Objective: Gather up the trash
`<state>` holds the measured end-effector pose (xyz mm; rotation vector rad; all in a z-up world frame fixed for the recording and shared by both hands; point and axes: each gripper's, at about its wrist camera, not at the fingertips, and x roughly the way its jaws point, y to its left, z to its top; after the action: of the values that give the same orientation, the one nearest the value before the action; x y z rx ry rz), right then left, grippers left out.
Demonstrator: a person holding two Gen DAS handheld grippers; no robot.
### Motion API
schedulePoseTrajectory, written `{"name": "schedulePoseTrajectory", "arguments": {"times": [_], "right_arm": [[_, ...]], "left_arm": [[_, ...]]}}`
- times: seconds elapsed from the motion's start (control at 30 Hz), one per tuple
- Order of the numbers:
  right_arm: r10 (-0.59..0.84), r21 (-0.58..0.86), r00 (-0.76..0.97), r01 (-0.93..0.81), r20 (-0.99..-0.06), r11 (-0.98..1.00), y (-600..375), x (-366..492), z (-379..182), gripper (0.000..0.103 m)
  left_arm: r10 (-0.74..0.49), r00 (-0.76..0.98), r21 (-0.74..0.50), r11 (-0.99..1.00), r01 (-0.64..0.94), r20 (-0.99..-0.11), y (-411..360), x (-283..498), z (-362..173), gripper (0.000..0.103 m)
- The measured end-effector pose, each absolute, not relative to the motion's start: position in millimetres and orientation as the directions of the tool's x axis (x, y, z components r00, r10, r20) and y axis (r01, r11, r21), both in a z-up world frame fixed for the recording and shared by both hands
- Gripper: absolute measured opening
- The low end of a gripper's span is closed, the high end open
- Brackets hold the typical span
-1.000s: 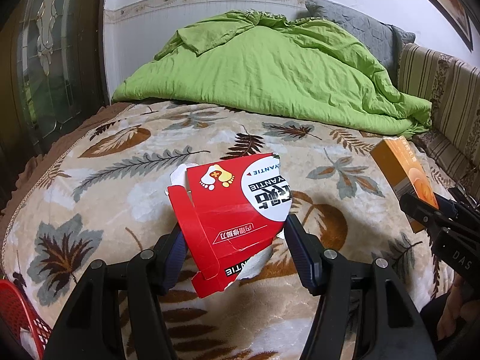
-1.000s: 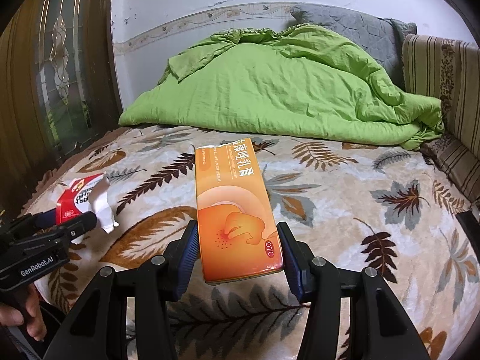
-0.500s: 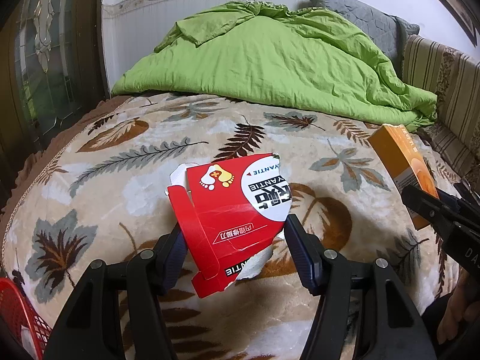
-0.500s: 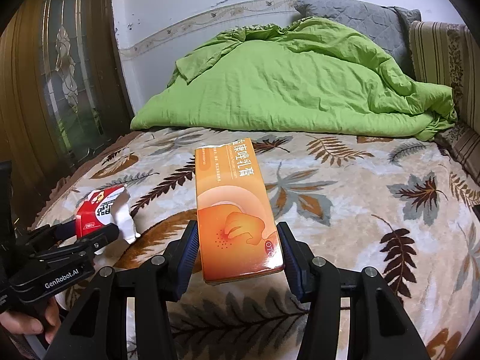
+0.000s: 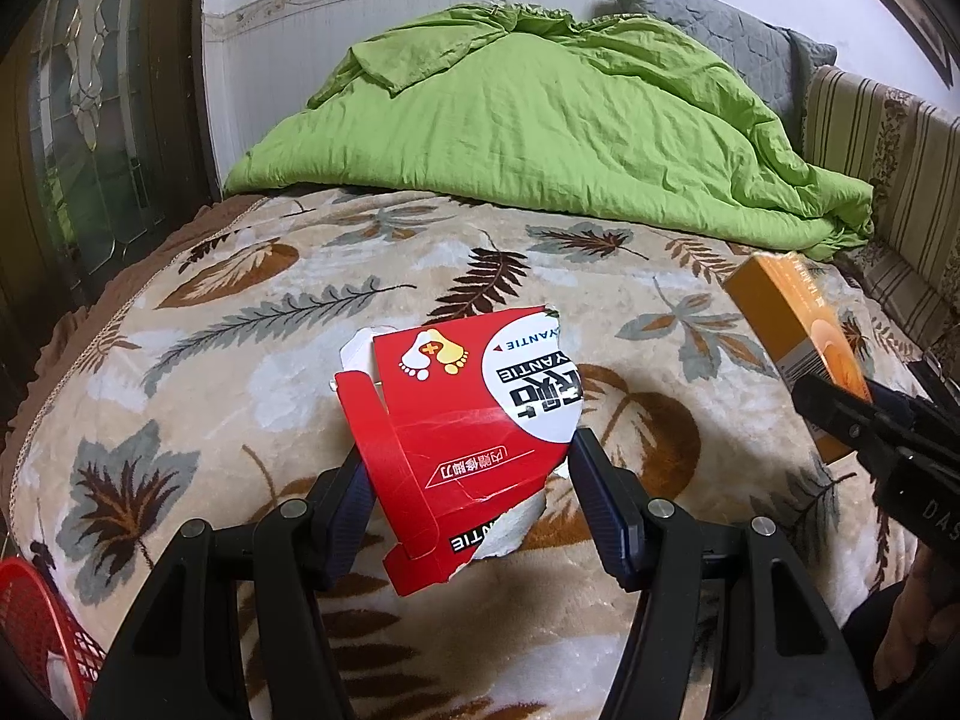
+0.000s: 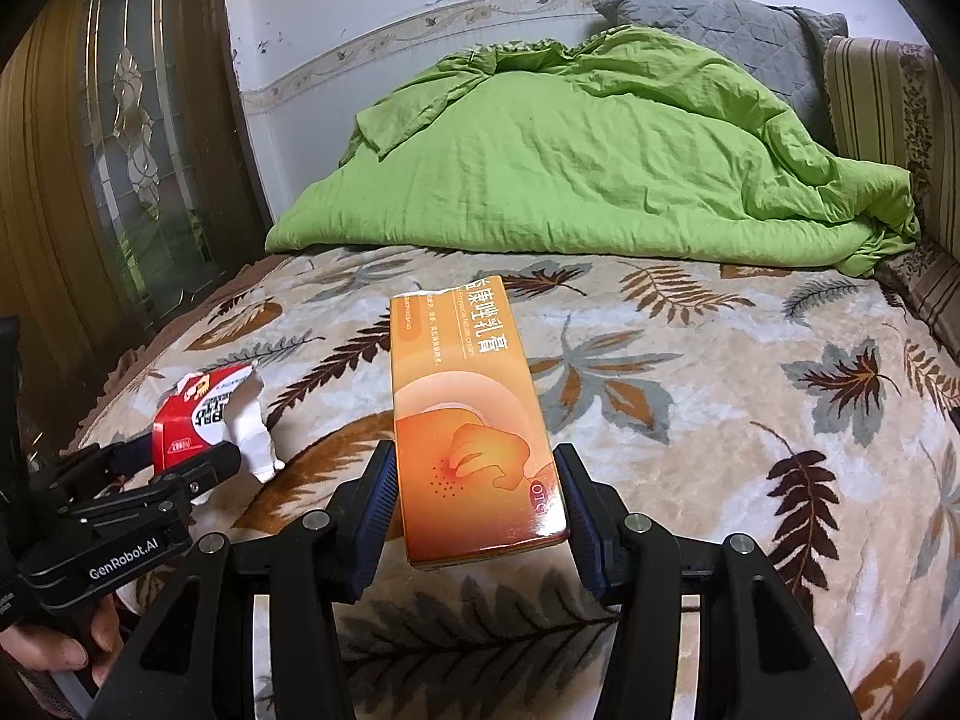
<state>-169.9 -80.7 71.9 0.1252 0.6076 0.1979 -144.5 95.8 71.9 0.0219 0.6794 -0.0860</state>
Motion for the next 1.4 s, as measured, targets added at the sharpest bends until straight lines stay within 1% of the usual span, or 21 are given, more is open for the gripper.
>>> {"name": "schedulePoseTrajectory", "arguments": {"times": [0.1, 0.23, 0.37, 0.5, 0.7, 0.87, 0.9, 1.07, 1.17, 1.3, 1.33, 1.37, 1.4], "right_arm": [[0.226, 0.169, 0.805, -0.158, -0.549, 0.973, -77, -174, 77, 0.056], [0.263, 0.218, 0.789, -0.167, -0.555, 0.961, -74, -177, 83, 0.056], [0.288, 0.224, 0.786, -0.194, -0.547, 0.955, -62, -181, 93, 0.056], [0.334, 0.217, 0.779, -0.256, -0.531, 0.942, -40, -186, 110, 0.056], [0.45, 0.206, 0.723, -0.405, -0.524, 0.891, 16, -196, 133, 0.056], [0.596, 0.23, 0.588, -0.579, -0.547, 0.782, 89, -210, 141, 0.056], [0.621, 0.237, 0.557, -0.609, -0.552, 0.757, 105, -213, 141, 0.056], [0.724, 0.289, 0.374, -0.737, -0.58, 0.611, 185, -231, 135, 0.056], [0.746, 0.305, 0.294, -0.777, -0.598, 0.551, 227, -238, 127, 0.056], [0.752, 0.319, 0.229, -0.801, -0.618, 0.506, 272, -239, 109, 0.057], [0.755, 0.351, 0.176, -0.804, -0.631, 0.481, 284, -234, 100, 0.063], [0.751, 0.372, 0.141, -0.8, -0.646, 0.47, 290, -228, 93, 0.065], [0.739, 0.373, 0.138, -0.793, -0.66, 0.481, 293, -228, 89, 0.065]], "left_arm": [[-0.071, 0.779, -0.015, 0.997, 0.079, -0.623, 100, -149, 78, 0.062], [-0.075, 0.783, -0.032, 0.997, 0.07, -0.618, 109, -161, 89, 0.062], [-0.065, 0.793, -0.035, 0.998, 0.055, -0.606, 119, -173, 101, 0.062], [-0.05, 0.806, -0.047, 0.999, 0.027, -0.59, 135, -188, 119, 0.062], [-0.016, 0.821, -0.139, 0.987, -0.078, -0.57, 200, -235, 150, 0.062], [0.138, 0.822, -0.156, 0.952, -0.264, -0.552, 274, -303, 156, 0.062], [0.18, 0.808, -0.165, 0.932, -0.323, -0.561, 295, -320, 153, 0.062], [0.311, 0.715, -0.176, 0.837, -0.519, -0.626, 368, -369, 128, 0.062], [0.311, 0.671, -0.209, 0.791, -0.576, -0.673, 400, -385, 107, 0.062], [0.308, 0.652, -0.232, 0.761, -0.606, -0.693, 419, -392, 95, 0.065], [0.308, 0.649, -0.234, 0.757, -0.61, -0.696, 420, -391, 94, 0.066], [0.311, 0.642, -0.233, 0.751, -0.618, -0.701, 423, -391, 93, 0.07], [0.312, 0.64, -0.234, 0.748, -0.622, -0.702, 424, -390, 92, 0.075]]}}
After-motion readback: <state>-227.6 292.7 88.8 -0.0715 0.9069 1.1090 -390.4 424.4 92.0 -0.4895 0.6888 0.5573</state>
